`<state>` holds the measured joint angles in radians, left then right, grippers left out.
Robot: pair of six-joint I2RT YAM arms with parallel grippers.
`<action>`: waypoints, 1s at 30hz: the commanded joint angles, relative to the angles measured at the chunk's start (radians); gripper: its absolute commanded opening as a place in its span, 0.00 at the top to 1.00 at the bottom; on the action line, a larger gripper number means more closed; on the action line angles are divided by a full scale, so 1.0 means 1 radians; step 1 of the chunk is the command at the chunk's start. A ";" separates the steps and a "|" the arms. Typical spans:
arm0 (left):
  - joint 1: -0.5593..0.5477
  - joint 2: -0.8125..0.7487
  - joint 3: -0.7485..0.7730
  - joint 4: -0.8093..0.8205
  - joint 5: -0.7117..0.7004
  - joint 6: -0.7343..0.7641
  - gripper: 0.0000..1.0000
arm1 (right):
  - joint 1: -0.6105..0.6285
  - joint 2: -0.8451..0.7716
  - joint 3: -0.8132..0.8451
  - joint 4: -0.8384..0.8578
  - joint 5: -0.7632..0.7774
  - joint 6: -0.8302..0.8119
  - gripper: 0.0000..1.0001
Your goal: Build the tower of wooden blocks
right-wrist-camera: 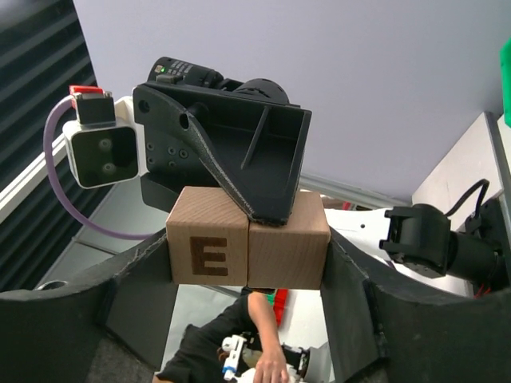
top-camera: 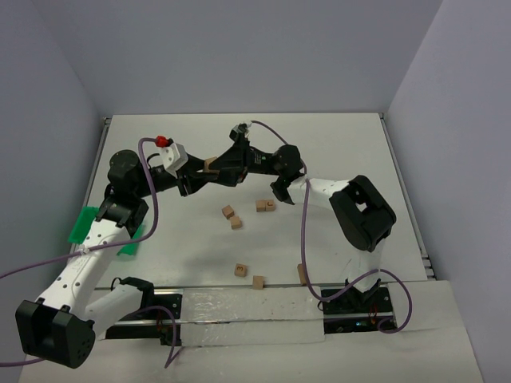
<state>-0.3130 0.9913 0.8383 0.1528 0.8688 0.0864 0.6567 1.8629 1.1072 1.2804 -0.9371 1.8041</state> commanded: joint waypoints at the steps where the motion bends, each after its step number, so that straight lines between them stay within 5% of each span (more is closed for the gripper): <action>1: -0.005 -0.013 0.018 0.031 0.021 0.001 0.94 | 0.001 -0.004 0.034 0.111 0.000 0.021 0.54; 4: -0.004 -0.017 0.013 0.025 -0.004 -0.002 0.71 | -0.005 -0.006 0.035 0.108 -0.009 0.012 0.78; 8: -0.003 -0.019 0.034 -0.073 -0.021 0.040 0.05 | -0.041 -0.028 0.027 0.085 -0.053 -0.024 0.98; 9: -0.002 -0.022 0.044 -0.106 -0.024 0.055 0.01 | -0.059 -0.041 0.021 0.070 -0.066 -0.048 1.00; 14: 0.028 -0.053 0.068 -0.263 -0.053 0.097 0.01 | -0.189 -0.165 -0.032 -0.165 -0.150 -0.252 1.00; 17: 0.062 -0.072 0.069 -0.314 -0.079 0.061 0.01 | -0.276 -0.267 -0.034 -0.617 -0.182 -0.584 1.00; 18: 0.068 -0.074 0.074 -0.337 -0.101 0.042 0.01 | -0.306 -0.301 0.007 -0.901 -0.170 -0.784 1.00; 20: 0.074 -0.060 0.112 -0.385 -0.210 0.003 0.01 | -0.351 -0.330 0.144 -1.513 -0.031 -1.267 1.00; 23: 0.085 -0.025 0.154 -0.451 -0.307 -0.058 0.01 | -0.366 -0.339 0.213 -1.844 0.310 -1.504 1.00; 30: 0.109 -0.051 0.133 -0.446 -0.350 -0.139 0.01 | -0.464 -0.395 0.073 -1.989 0.831 -1.484 1.00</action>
<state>-0.2167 0.9635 0.9568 -0.2665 0.5781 0.0293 0.2618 1.5136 1.2524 -0.4310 -0.5307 0.4319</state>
